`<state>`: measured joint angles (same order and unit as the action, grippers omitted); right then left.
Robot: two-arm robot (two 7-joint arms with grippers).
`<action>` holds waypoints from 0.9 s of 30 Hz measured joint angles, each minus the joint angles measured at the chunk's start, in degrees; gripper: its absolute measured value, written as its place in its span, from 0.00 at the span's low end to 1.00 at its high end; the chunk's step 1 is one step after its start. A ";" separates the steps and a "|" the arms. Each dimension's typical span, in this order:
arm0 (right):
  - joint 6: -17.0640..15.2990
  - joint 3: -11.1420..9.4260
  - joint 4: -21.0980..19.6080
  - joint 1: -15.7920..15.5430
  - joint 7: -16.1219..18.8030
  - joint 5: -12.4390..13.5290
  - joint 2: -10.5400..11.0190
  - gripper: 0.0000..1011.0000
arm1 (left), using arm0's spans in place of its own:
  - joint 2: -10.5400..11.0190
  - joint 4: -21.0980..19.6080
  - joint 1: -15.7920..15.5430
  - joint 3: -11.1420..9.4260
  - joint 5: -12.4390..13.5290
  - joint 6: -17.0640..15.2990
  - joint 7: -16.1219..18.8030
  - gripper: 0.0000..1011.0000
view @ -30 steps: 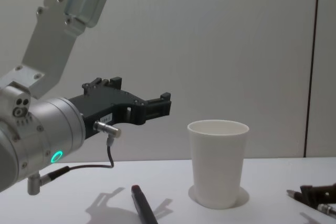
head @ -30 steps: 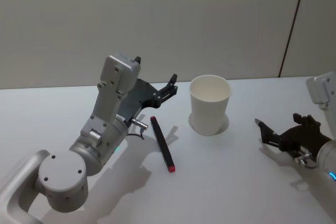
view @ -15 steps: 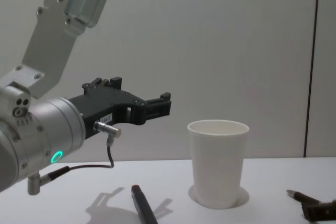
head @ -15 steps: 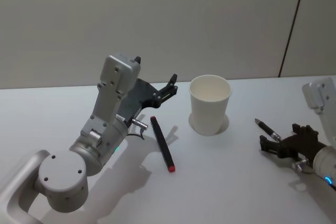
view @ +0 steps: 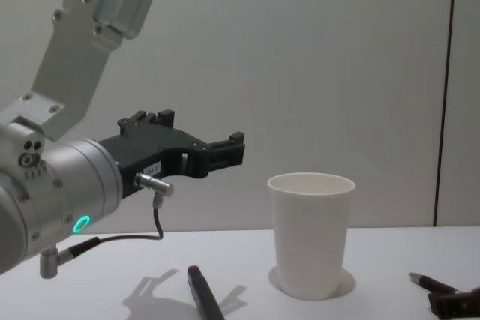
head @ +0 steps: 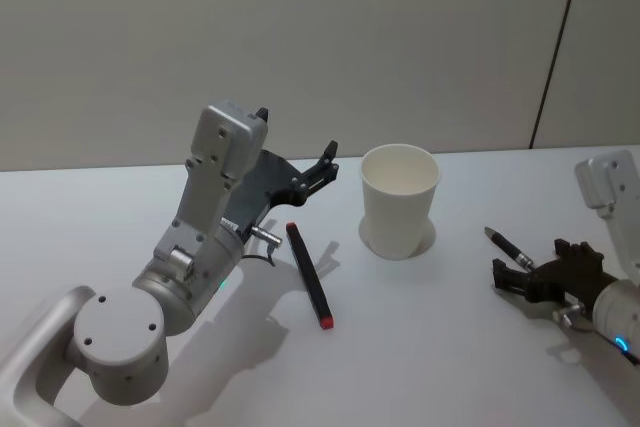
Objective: Place the pen into the pen holder.
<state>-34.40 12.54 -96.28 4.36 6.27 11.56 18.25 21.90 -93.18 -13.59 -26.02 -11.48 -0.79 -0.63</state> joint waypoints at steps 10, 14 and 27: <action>-0.23 0.08 0.26 0.02 -0.01 0.20 -0.20 0.89 | 0.00 0.00 0.00 0.00 0.00 0.00 0.00 0.99; -0.29 0.10 0.34 0.08 -0.04 0.23 -0.23 0.86 | 0.00 0.00 0.00 0.00 0.00 0.00 0.00 0.99; -0.31 0.07 0.51 0.15 0.11 0.19 -0.31 0.79 | 0.00 0.00 0.00 0.00 0.00 0.00 0.00 0.99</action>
<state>-34.71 12.61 -95.76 4.51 6.38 11.76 17.93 21.89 -93.18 -13.59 -26.02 -11.48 -0.80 -0.63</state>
